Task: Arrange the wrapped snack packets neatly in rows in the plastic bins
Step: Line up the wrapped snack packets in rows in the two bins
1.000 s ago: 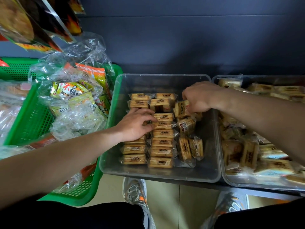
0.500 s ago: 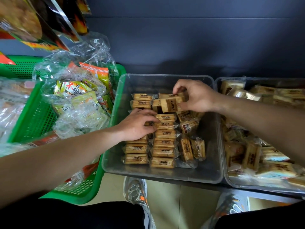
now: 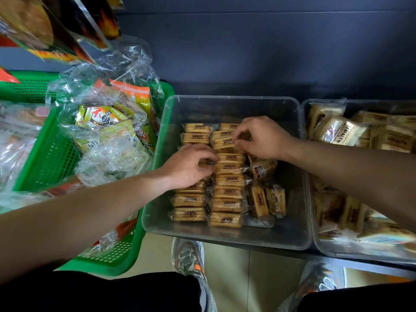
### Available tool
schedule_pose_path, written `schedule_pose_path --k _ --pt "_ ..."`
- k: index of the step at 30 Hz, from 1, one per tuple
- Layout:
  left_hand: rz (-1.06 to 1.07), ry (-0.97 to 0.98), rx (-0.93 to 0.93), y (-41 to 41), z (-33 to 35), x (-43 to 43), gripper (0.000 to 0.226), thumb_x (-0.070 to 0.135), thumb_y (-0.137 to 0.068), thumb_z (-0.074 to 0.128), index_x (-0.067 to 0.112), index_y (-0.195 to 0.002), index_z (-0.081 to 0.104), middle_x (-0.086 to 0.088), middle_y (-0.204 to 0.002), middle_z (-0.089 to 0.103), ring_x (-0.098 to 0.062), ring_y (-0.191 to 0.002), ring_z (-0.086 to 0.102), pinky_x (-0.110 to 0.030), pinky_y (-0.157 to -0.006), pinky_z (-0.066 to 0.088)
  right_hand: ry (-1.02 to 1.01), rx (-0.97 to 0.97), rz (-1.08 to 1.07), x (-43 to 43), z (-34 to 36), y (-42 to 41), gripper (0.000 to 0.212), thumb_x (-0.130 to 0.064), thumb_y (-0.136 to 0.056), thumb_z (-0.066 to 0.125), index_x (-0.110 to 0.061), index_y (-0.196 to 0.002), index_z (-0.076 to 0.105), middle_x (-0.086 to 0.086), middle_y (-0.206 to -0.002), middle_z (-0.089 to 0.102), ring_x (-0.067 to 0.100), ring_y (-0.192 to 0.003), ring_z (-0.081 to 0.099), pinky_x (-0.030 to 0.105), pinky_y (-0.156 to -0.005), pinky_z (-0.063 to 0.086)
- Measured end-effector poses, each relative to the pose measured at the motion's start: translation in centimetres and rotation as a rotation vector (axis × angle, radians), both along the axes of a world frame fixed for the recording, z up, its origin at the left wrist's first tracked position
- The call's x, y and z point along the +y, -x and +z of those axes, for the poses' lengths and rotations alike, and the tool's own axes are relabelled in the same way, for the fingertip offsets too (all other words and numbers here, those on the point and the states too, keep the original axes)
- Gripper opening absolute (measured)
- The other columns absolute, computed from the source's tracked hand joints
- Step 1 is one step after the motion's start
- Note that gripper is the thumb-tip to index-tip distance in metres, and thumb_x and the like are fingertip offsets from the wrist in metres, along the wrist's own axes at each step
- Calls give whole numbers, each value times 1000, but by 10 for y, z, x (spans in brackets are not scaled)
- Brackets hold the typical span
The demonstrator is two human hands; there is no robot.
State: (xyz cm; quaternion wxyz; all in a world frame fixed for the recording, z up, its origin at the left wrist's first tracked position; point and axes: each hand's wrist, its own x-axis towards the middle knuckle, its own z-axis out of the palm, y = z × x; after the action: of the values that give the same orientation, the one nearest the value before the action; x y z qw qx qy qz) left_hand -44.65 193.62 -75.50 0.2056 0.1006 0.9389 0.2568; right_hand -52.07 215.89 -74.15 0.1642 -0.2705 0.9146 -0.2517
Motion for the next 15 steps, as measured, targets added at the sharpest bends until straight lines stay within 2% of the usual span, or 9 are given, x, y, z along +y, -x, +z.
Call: schedule_pose_path --k 2,4,6,9,11,15 --pt "70 -44 49 -3 1 -2 27 24 -93 68 28 -119 72 10 -132 57 -12 -127 49 -35 -116 34 -15 -6 -1 -3 -3 -2 13 -20 -92 72 -23 -104 75 -6 -110 66 13 -107 59 37 -98 50" --pt "168 -48 99 -4 3 -2 26 21 -93 67 28 -118 69 9 -134 52 -9 -125 50 -25 -113 32 -55 19 -8 -8 -11 -5 13 -19 -92 72 -24 -103 75 -7 -110 64 11 -107 56 35 -99 49" --pt "233 -16 122 -2 5 -1 31 21 -93 66 27 -124 65 6 -139 48 -11 -128 48 -22 -111 30 -64 29 -18 -14 -17 -5 10 -20 -91 73 -23 -100 75 -7 -107 59 10 -103 53 31 -95 49" --pt "243 62 67 1 5 3 49 27 -94 65 22 -141 54 2 -149 41 -18 -139 40 -32 -119 30 -110 10 -19 -20 -22 -4 8 -17 -90 73 -22 -96 73 -4 -107 56 11 -101 52 26 -90 46" --pt "215 125 1 0 3 4 58 30 -94 64 20 -148 46 0 -155 32 -23 -145 30 -38 -122 26 -130 2 -27 -21 -25 -6 9 -16 -92 70 -24 -97 72 -4 -109 57 13 -104 54 29 -92 48" --pt "168 198 -42 -2 -1 5 65 33 -94 63 22 -153 38 -1 -163 19 -25 -151 14 -41 -124 19 -224 -9 54 -15 -18 -9 19 -28 -98 61 -24 -113 73 -3 -118 63 15 -111 58 37 -99 51"
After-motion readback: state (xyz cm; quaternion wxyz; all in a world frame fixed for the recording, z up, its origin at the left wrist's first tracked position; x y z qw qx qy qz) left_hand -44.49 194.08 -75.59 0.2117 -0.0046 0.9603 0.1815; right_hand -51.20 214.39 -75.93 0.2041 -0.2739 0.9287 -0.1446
